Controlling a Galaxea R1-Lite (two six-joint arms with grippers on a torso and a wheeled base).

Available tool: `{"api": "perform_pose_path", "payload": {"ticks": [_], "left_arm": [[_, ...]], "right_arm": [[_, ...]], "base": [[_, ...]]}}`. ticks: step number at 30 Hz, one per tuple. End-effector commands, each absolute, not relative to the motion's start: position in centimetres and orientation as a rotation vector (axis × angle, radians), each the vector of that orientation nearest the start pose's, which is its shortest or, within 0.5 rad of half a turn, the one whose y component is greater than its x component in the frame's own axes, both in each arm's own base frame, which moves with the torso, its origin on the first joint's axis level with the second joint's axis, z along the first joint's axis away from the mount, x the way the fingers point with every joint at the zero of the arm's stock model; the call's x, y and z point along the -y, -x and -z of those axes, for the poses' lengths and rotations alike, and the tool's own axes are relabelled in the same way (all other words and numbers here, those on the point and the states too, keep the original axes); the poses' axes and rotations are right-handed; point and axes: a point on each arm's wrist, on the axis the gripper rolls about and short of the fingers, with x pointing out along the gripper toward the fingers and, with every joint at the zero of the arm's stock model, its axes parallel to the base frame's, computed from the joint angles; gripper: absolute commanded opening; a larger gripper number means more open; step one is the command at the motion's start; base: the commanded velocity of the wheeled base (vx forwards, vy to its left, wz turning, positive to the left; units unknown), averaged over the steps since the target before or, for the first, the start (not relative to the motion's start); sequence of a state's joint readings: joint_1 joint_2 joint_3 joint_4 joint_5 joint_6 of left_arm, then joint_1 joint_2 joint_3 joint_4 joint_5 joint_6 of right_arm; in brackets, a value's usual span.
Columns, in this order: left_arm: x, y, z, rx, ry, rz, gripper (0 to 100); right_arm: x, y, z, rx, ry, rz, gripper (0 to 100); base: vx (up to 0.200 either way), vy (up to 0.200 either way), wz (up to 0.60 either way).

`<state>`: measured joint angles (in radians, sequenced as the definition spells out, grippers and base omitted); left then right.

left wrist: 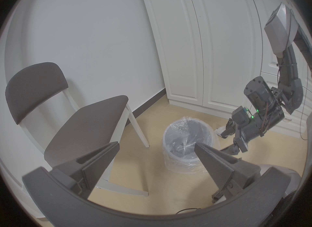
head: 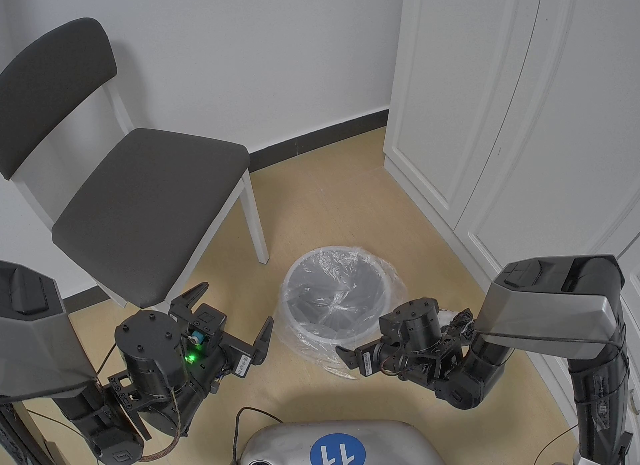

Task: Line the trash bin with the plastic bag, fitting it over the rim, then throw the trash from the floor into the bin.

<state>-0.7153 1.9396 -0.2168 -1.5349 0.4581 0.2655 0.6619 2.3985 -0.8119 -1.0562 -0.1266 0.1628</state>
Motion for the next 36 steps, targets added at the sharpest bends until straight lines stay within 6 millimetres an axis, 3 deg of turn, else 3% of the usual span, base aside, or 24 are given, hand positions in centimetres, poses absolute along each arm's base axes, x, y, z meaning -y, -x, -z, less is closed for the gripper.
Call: {"api": "perform_pose_path", "payload": {"ticks": [1, 11, 15, 23, 28, 36], "left_arm": [[16.0, -19.9, -7.7, -0.122, -0.367, 0.275, 100], [16.0, -19.8, -7.9, -0.116, -0.366, 0.279, 100], [16.0, -19.8, -7.8, -0.117, -0.366, 0.279, 100], [16.0, -19.9, -7.8, -0.116, -0.366, 0.279, 100], [16.0, -19.8, -7.6, -0.126, -0.372, 0.281, 100], [16.2, -19.7, -7.4, -0.131, -0.377, 0.291, 100]], "right_arm": [[-21.9, -31.9, 3.0, -0.525, 0.051, -0.412, 100], [-19.3, -35.9, 4.9, -0.502, 0.078, -0.293, 100], [-19.3, -37.3, 5.8, -0.480, 0.076, -0.241, 100], [-18.0, -37.4, 5.2, -0.484, 0.078, -0.213, 100], [-16.1, -37.5, 4.0, -0.476, 0.105, -0.198, 100], [-15.2, -36.4, 3.6, -0.511, 0.133, -0.249, 100]], "base": [[0.000, 0.000, 0.00], [0.000, 0.000, 0.00], [0.000, 0.000, 0.00], [0.000, 0.000, 0.00], [0.000, 0.000, 0.00], [0.000, 0.000, 0.00]]}}
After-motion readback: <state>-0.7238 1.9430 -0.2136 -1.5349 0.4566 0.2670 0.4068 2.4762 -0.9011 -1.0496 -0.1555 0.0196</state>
